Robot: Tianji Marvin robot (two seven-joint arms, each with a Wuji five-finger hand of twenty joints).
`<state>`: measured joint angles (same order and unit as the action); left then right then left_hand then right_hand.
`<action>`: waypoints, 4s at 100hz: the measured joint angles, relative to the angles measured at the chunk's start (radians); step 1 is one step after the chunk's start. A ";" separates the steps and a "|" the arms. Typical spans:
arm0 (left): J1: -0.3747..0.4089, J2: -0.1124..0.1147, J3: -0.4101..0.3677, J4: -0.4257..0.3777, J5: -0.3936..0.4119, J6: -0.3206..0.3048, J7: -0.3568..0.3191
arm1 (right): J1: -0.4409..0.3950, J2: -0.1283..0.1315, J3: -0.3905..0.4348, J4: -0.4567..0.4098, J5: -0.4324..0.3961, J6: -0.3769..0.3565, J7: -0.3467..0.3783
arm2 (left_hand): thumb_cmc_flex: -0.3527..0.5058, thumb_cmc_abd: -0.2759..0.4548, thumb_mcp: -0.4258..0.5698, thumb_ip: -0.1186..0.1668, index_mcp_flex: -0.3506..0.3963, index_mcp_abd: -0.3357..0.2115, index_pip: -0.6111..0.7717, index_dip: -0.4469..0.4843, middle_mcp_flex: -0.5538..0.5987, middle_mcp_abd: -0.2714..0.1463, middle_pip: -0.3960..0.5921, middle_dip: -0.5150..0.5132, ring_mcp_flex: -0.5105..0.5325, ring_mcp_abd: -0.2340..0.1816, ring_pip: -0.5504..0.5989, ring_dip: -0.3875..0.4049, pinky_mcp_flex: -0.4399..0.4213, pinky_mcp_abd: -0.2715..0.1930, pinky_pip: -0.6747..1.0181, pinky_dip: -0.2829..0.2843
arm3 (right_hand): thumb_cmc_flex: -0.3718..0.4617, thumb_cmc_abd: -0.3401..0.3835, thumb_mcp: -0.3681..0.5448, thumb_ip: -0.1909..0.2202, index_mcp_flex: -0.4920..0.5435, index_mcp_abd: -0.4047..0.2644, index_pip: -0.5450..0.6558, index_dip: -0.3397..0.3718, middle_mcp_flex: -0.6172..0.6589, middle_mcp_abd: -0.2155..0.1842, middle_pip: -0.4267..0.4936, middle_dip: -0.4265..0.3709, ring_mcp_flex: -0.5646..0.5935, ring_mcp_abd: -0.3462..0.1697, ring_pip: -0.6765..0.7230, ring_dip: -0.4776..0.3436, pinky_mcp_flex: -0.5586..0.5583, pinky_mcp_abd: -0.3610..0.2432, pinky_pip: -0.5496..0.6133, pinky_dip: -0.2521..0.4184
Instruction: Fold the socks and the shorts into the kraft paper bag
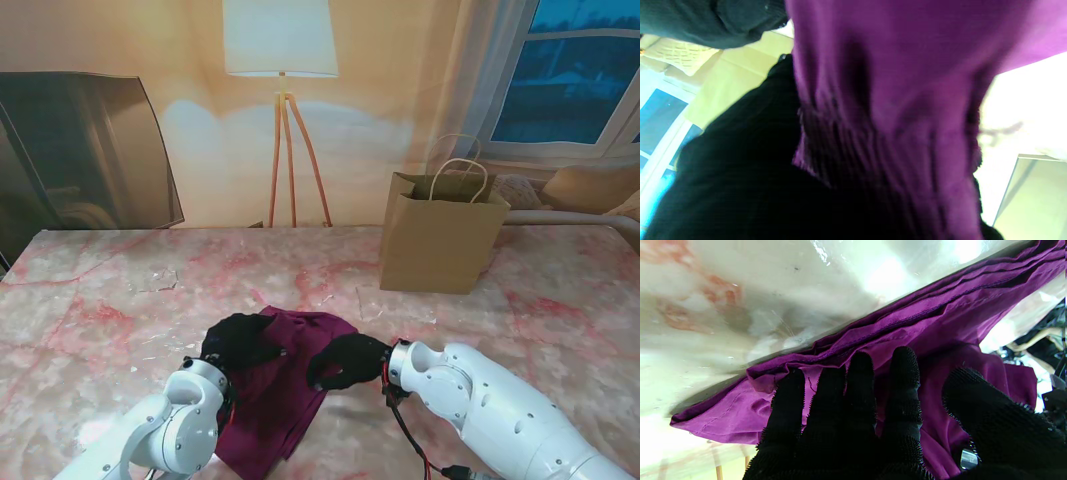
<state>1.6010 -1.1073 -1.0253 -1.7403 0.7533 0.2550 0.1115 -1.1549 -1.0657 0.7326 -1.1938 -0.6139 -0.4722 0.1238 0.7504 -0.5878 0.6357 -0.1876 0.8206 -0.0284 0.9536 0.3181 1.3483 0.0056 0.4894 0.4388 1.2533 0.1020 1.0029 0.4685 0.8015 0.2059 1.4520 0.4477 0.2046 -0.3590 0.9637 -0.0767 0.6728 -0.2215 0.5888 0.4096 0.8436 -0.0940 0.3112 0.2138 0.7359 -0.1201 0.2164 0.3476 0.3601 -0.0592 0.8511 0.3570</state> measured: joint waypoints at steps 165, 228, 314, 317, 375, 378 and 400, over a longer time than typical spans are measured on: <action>-0.230 0.025 0.005 0.230 0.062 -0.190 -0.121 | -0.079 -0.037 0.085 -0.167 -0.024 0.559 -0.123 | -0.144 0.096 0.243 0.096 -0.332 0.046 -0.590 -0.045 -0.759 0.041 -0.274 -0.139 -0.700 0.019 -0.712 -0.034 -0.698 0.061 -0.680 0.036 | -0.023 -0.077 -0.222 0.004 -0.399 0.252 -0.261 -0.046 -0.372 0.081 0.070 0.026 -0.098 0.214 0.029 0.051 0.005 0.185 0.133 0.182; -0.485 -0.010 0.305 0.554 -0.077 -0.262 -0.099 | 0.124 -0.156 -0.153 0.110 0.161 0.602 -0.176 | -0.145 0.068 0.252 0.096 -0.465 0.124 -0.704 -0.118 -0.905 0.040 -0.279 -0.179 -0.784 0.006 -0.734 -0.044 -0.764 0.049 -0.785 0.036 | 0.231 -0.306 -0.089 -0.002 -0.369 0.373 -0.282 -0.030 -0.232 0.051 0.612 0.418 0.057 0.157 0.634 0.568 0.155 0.222 0.357 0.405; -0.350 -0.002 0.129 0.477 -0.045 -0.221 -0.139 | 0.154 -0.197 -0.168 0.203 0.071 0.417 -0.346 | -0.066 0.044 0.093 0.048 -0.211 -0.163 0.043 0.353 -0.282 -0.017 -0.115 0.055 -0.467 -0.009 -0.469 0.178 -0.649 0.064 -0.611 0.095 | 0.121 -0.334 0.058 -0.153 -0.277 0.185 -0.036 -0.081 -0.429 0.031 0.437 0.353 -0.206 0.152 0.402 0.443 -0.001 0.211 0.229 0.341; -0.339 -0.002 0.117 0.474 -0.045 -0.219 -0.131 | 0.152 -0.191 -0.165 0.188 0.071 0.425 -0.329 | -0.061 0.044 0.092 0.048 -0.213 -0.163 0.045 0.360 -0.252 -0.016 -0.109 0.077 -0.440 -0.010 -0.446 0.178 -0.639 0.064 -0.596 0.095 | 0.102 -0.315 0.026 -0.152 -0.277 0.185 -0.051 -0.074 -0.478 0.043 0.402 0.314 -0.255 0.152 0.352 0.402 -0.024 0.210 0.214 0.346; -0.280 0.010 0.073 0.463 -0.029 -0.226 -0.068 | 0.252 -0.241 -0.286 0.298 0.154 0.489 -0.255 | -0.023 -0.062 0.125 0.048 -0.256 -0.011 -0.178 0.221 -0.193 -0.034 -0.166 0.476 -0.420 -0.046 -0.327 0.276 -0.624 0.065 -0.564 0.072 | 0.078 -0.391 0.084 -0.148 -0.509 0.371 -0.323 -0.080 -0.473 0.041 0.623 0.419 -0.184 0.135 0.498 0.509 -0.006 0.222 0.154 0.360; -0.284 0.011 0.078 0.462 -0.025 -0.223 -0.077 | 0.252 -0.248 -0.288 0.305 0.158 0.501 -0.263 | -0.023 -0.062 0.125 0.048 -0.256 0.047 -0.310 0.140 -0.213 -0.036 -0.158 0.507 -0.444 -0.048 -0.307 0.305 -0.629 0.065 -0.578 0.069 | 0.078 -0.392 0.084 -0.148 -0.510 0.371 -0.323 -0.080 -0.473 0.033 0.646 0.454 -0.185 0.136 0.545 0.542 -0.007 0.222 0.171 0.367; -0.314 0.028 0.110 0.449 0.003 -0.210 -0.162 | 0.268 -0.260 -0.337 0.307 0.134 0.577 -0.248 | -0.023 -0.035 0.139 0.048 -0.146 0.007 -0.380 -0.018 -0.266 -0.071 0.171 0.787 -0.510 -0.019 -0.289 0.463 -0.672 0.078 -0.614 0.049 | 0.065 -0.439 0.096 -0.149 -0.386 0.228 -0.231 -0.033 -0.637 0.016 0.659 0.596 -0.439 0.157 0.647 0.668 -0.098 0.168 0.268 0.466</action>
<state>1.2870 -1.0792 -0.9151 -1.2917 0.7564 0.0448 -0.0503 -0.8865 -1.3262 0.3955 -0.8873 -0.4799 0.1052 -0.1243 0.7274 -0.6232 0.7748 -0.1400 0.6748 -0.0211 0.5738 0.2999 1.0825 -0.0652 0.6600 1.2255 0.7438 0.0834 0.7136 0.9313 0.1294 0.2844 0.8381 0.4966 0.2692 -0.7982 1.0600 -0.2252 0.2870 0.0070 0.3579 0.3770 0.2071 -0.0782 0.9704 0.8096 0.2973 0.0364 0.8631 1.0154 0.2623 0.1089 1.1194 0.8227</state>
